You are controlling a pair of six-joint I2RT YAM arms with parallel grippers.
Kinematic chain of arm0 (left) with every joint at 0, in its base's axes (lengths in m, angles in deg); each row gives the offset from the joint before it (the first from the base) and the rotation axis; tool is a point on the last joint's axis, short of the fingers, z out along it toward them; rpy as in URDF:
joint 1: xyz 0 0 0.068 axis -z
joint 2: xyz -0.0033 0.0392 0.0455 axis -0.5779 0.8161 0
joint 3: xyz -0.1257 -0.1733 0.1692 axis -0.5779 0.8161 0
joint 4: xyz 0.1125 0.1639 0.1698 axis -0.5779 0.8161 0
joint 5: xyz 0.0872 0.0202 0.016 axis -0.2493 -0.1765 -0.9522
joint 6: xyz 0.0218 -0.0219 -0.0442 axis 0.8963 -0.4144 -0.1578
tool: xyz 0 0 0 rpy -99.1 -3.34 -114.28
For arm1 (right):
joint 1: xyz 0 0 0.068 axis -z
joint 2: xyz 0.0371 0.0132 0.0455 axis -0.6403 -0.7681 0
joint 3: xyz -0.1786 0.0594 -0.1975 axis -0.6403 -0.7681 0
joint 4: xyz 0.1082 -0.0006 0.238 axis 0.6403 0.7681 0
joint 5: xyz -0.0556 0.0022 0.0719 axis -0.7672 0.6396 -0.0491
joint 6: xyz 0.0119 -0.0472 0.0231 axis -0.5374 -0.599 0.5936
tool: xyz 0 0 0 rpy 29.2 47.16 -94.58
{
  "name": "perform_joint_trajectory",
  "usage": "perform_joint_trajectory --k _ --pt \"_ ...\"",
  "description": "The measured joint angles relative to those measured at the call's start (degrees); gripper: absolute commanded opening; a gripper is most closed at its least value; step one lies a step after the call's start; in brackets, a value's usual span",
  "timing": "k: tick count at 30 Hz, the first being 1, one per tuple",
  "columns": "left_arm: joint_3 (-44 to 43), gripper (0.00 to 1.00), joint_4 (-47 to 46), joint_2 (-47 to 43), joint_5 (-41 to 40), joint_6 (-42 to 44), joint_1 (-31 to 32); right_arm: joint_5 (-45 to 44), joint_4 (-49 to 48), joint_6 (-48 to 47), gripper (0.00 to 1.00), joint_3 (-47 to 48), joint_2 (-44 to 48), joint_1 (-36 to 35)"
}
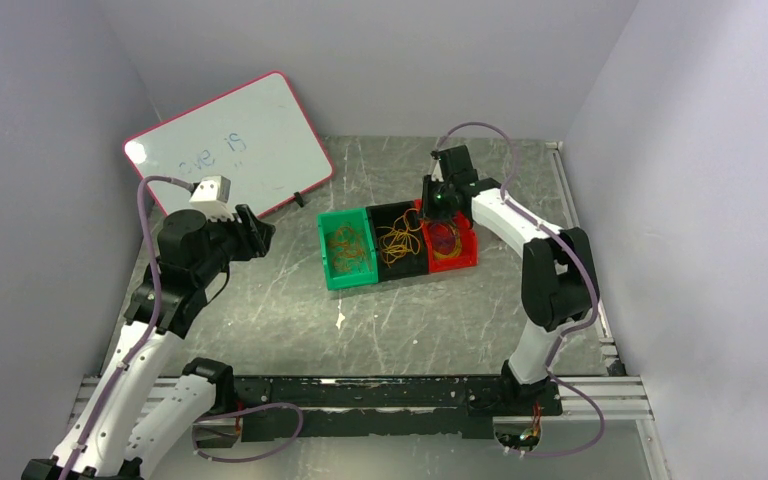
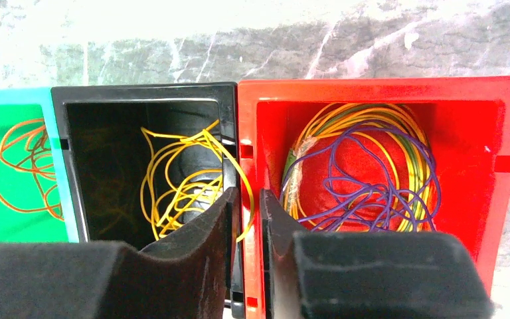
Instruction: Untangle the cables
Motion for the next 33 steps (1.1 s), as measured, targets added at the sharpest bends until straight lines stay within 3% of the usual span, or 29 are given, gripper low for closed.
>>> perform_joint_trajectory --k 13,26,33 --pt "0.0 0.58 0.0 0.0 0.0 0.0 0.0 -0.4 -0.5 -0.6 0.0 0.1 -0.2 0.1" --pt "0.7 0.58 0.0 0.0 0.0 0.0 0.0 -0.5 -0.1 -3.0 0.0 1.2 1.3 -4.7" --pt "0.7 0.58 0.0 0.0 0.0 0.0 0.0 -2.4 0.9 -4.4 0.0 5.2 -5.1 -10.9"
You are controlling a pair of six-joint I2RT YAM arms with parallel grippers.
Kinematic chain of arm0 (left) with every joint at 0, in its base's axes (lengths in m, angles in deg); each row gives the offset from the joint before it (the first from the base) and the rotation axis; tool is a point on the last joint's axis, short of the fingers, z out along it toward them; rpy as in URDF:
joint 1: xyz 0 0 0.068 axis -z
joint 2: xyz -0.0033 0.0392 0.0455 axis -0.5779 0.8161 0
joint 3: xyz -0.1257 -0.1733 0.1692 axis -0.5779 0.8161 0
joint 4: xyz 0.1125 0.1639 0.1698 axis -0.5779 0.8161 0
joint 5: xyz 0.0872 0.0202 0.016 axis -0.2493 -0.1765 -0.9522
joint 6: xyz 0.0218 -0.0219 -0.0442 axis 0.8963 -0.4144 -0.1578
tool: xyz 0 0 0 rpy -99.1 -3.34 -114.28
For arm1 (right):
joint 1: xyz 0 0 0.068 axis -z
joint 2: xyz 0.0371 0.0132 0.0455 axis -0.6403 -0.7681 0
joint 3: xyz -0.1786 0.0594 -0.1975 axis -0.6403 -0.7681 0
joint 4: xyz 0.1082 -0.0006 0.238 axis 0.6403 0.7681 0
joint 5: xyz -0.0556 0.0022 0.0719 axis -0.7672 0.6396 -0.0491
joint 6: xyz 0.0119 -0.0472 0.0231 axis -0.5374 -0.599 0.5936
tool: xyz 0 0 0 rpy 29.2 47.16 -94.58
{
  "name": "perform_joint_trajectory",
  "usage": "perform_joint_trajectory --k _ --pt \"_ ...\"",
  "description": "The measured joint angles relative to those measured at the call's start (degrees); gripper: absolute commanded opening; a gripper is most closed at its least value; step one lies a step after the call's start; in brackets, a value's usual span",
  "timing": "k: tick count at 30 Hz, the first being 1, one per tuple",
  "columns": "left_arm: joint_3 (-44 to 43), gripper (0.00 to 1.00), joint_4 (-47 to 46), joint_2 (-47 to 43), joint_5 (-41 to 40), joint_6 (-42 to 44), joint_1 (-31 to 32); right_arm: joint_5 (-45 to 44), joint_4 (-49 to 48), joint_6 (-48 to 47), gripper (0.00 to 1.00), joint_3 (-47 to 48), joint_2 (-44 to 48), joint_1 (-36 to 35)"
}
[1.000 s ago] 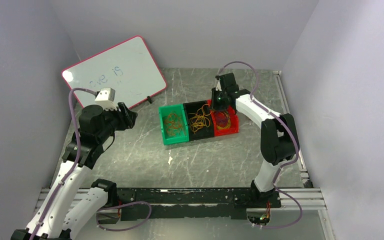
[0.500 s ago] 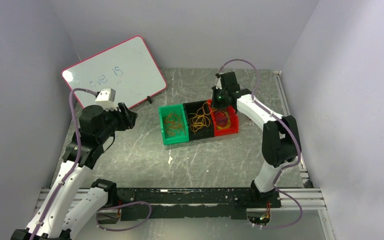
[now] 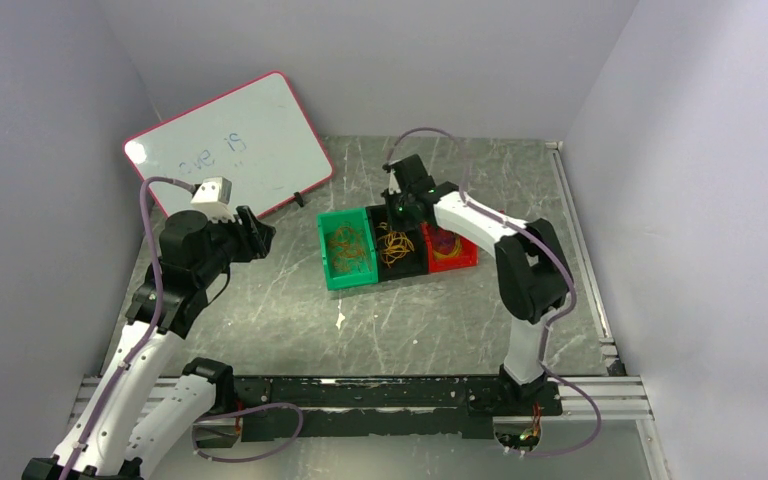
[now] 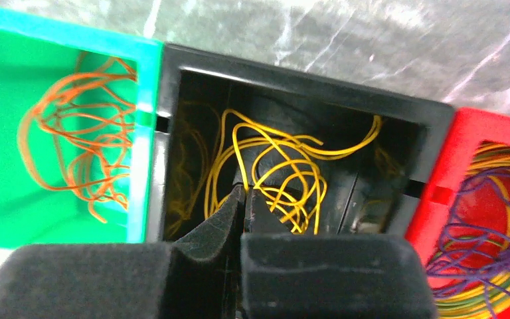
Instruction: Untangle the cables
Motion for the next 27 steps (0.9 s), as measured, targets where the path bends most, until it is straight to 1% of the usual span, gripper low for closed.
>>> perform_joint_trajectory --k 6,13,14,16,19,27 --pt "0.0 0.58 0.0 0.0 0.0 0.0 0.0 -0.6 1.2 -0.3 0.0 0.0 -5.4 -1.0" --pt "0.0 0.58 0.0 0.0 0.0 0.0 0.0 -1.9 1.3 -0.2 0.0 0.0 -6.3 -1.1" --pt "0.0 0.58 0.0 0.0 0.0 0.0 0.0 -2.0 1.3 -0.3 0.02 0.0 -6.3 -1.1" --pt "0.0 0.58 0.0 0.0 0.0 0.0 0.0 -2.1 1.2 -0.2 0.08 0.0 -6.3 -1.1" --pt "0.0 0.58 0.0 0.0 0.0 0.0 0.0 -2.3 1.1 -0.2 0.19 0.0 -6.1 -1.1" --pt "0.0 0.58 0.0 0.0 0.0 0.0 0.0 -2.3 1.4 -0.1 0.41 0.6 -3.7 -1.1"
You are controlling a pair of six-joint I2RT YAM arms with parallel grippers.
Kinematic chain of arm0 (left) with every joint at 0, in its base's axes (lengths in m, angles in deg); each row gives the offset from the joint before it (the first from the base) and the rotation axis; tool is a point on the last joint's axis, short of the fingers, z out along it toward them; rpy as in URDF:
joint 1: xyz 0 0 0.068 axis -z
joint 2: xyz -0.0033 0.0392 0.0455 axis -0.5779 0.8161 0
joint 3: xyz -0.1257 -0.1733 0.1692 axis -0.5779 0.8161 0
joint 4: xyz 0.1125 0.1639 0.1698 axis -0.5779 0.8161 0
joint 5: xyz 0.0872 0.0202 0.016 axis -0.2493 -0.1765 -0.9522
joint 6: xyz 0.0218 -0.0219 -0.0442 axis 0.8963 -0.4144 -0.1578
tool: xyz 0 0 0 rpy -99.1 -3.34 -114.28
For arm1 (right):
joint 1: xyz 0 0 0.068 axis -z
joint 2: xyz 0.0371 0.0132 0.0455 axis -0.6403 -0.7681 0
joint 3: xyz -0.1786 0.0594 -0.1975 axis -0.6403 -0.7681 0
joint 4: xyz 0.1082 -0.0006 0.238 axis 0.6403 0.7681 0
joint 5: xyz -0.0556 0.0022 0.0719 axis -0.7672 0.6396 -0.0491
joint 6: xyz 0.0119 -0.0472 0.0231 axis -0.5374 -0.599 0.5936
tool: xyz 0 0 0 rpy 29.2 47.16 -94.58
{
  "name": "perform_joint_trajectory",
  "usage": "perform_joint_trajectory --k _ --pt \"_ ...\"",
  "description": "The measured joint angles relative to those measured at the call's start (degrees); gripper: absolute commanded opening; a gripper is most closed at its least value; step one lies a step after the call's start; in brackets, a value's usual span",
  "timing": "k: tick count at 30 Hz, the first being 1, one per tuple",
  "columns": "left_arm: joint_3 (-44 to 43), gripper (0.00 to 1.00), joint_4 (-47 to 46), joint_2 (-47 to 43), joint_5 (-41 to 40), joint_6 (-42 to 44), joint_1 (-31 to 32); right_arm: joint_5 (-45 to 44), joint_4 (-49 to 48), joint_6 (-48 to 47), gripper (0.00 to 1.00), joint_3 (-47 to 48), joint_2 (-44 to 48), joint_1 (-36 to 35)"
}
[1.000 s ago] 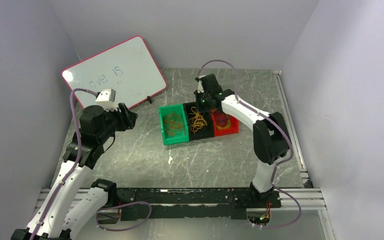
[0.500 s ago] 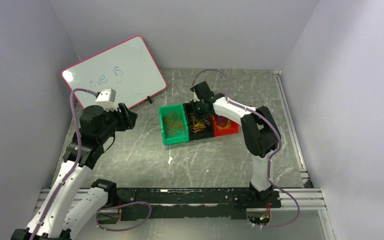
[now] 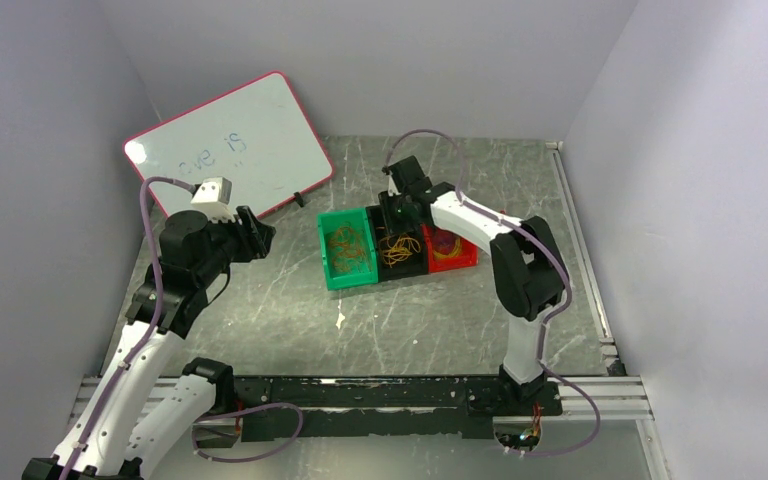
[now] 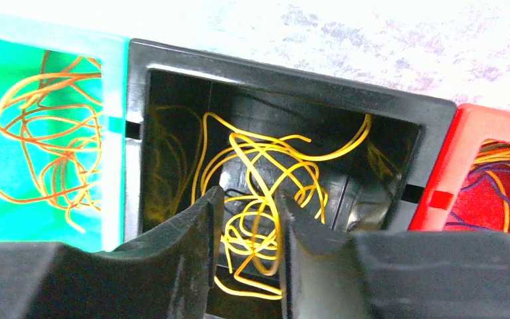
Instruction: Untangle the cables
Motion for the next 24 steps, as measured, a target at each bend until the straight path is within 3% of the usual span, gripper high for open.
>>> perform_joint_trajectory --k 11,24 --pt "0.2 0.58 0.0 -0.4 0.0 0.0 0.0 -1.6 1.8 -0.3 0.5 3.3 4.0 0.0" --pt "0.2 0.58 0.0 -0.4 0.0 0.0 0.0 -8.6 4.5 -1.5 0.51 3.0 11.6 0.8"
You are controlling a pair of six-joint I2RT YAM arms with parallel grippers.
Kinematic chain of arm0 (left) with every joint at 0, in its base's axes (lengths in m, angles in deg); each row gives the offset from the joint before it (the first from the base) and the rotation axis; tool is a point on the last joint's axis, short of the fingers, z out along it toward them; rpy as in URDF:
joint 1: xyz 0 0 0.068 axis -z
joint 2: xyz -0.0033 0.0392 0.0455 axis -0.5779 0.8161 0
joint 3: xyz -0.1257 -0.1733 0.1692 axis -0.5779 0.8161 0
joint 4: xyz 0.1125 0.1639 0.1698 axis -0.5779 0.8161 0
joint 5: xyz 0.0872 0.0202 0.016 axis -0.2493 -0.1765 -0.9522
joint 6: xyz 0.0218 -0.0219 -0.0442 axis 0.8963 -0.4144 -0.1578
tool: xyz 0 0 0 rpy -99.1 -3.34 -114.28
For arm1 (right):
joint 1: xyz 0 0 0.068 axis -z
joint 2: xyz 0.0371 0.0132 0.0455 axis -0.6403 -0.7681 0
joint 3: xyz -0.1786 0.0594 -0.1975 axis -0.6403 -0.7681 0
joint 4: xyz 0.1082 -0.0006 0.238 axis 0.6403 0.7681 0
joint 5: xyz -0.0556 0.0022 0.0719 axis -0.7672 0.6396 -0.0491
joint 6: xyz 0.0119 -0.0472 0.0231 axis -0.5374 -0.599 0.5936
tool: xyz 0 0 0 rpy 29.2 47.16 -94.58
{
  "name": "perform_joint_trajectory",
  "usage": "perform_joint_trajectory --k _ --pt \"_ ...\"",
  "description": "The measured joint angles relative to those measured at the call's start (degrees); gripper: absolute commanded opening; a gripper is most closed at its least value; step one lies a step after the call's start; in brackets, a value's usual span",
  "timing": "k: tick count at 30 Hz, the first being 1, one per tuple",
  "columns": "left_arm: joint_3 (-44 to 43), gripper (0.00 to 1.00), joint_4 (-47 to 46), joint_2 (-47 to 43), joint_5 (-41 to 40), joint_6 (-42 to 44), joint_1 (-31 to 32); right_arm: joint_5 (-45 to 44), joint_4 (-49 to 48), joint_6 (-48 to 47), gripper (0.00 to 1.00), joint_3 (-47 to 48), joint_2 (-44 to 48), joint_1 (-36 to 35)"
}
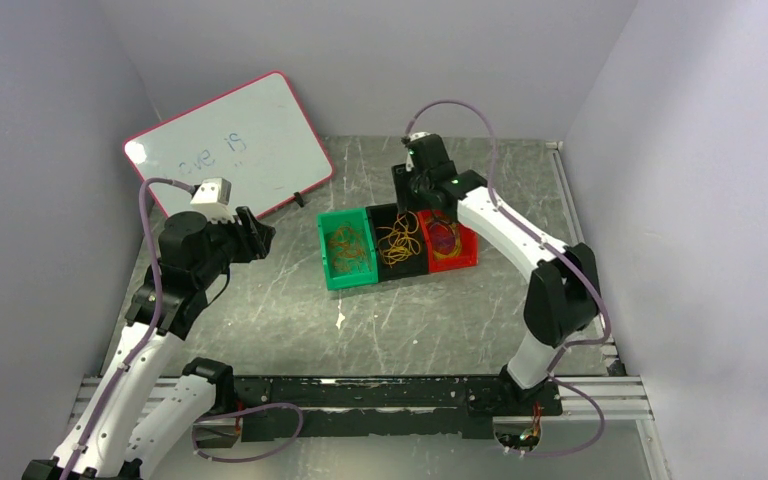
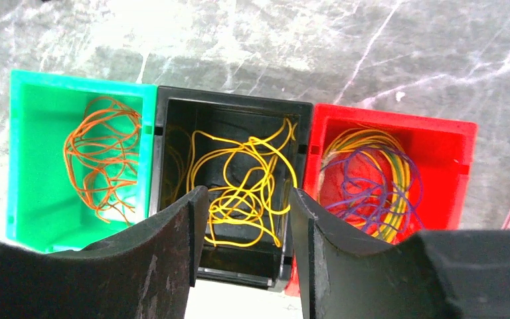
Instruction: Untangle the cables
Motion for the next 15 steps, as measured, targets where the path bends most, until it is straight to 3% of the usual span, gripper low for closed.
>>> perform_joint_trajectory --k 8,15 --pt "0.1 0.58 0.0 0.0 0.0 -1.0 0.0 1.7 -0.5 1.2 0.38 -3.1 3.0 2.5" --pt "0.1 0.58 0.0 -0.3 0.0 -1.6 0.0 6.6 -0.4 1.2 0.38 -3.4 -0.5 2.2"
